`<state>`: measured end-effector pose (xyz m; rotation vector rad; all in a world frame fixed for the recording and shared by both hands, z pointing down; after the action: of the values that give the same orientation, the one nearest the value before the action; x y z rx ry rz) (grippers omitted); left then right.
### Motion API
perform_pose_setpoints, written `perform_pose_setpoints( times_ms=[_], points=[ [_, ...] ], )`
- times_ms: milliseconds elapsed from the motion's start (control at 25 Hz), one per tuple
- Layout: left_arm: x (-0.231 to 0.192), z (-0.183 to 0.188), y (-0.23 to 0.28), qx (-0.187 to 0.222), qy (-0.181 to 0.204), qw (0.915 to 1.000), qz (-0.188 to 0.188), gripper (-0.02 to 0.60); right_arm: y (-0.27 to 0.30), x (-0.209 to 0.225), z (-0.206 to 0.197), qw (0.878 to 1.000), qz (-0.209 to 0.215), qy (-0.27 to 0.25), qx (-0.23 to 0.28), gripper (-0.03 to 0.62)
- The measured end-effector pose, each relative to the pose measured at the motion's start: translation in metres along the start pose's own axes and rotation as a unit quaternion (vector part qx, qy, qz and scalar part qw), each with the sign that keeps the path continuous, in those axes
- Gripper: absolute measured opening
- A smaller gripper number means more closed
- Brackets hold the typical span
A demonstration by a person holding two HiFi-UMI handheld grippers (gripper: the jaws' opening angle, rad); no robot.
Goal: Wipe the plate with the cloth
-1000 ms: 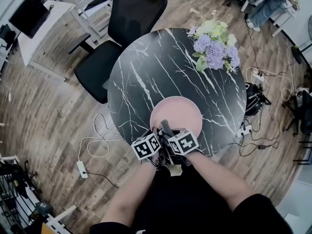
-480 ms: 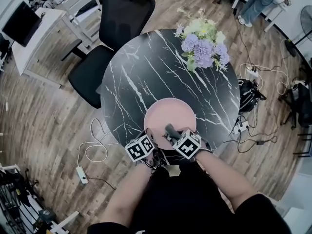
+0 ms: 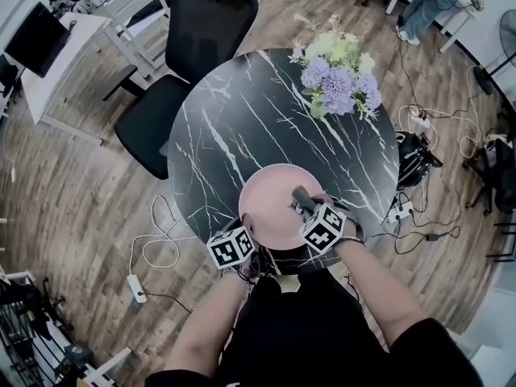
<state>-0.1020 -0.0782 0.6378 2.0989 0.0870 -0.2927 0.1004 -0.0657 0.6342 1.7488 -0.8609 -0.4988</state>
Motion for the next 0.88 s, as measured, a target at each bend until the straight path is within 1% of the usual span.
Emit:
perform_pose_setpoints(
  times_ms=[160,320,440,600,720,800,880],
  points=[
    [0.001,-0.001,0.001,-0.005,0.012,0.9999,-0.006,0.041,-0.001,0.02,0.007,0.999,-0.034,0.011,0.01,0.11],
    [0.001,-0.002,0.0,-0.005,0.031,0.9995,-0.006,0.046,0.002,0.03,0.014,0.998,-0.056,0.02,0.022,0.111],
    [0.001,-0.002,0.001,-0.007,0.033,0.9994,-0.004,0.048,0.004,0.036,0.021,0.997,-0.067,0.023,0.029,0.11],
    [-0.001,-0.003,0.0,-0.008,0.031,0.9995,-0.003,0.051,0.006,0.042,0.028,0.996,-0.072,0.036,0.041,0.11],
    [0.001,-0.005,0.0,-0.016,0.034,0.9993,-0.009,0.058,0.007,0.046,0.032,0.995,-0.068,0.051,0.052,0.11],
    [0.002,-0.006,0.001,-0.024,0.04,0.9987,-0.018,0.067,0.005,0.048,0.036,0.994,-0.063,0.062,0.067,0.11],
    [0.003,-0.005,0.0,-0.023,0.055,0.998,-0.023,0.088,0.0,0.05,0.042,0.992,-0.065,0.06,0.09,0.11]
  ],
)
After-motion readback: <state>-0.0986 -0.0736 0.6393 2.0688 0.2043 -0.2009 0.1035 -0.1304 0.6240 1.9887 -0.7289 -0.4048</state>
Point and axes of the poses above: the fingertips, and each gripper's own axes: y forward along the fingers, x to its right, z out of its top, the point moved 2 cm from there along -y, backward along the fingers, and after that the axes turned 12 degrees about z, right-handed, at the moved point
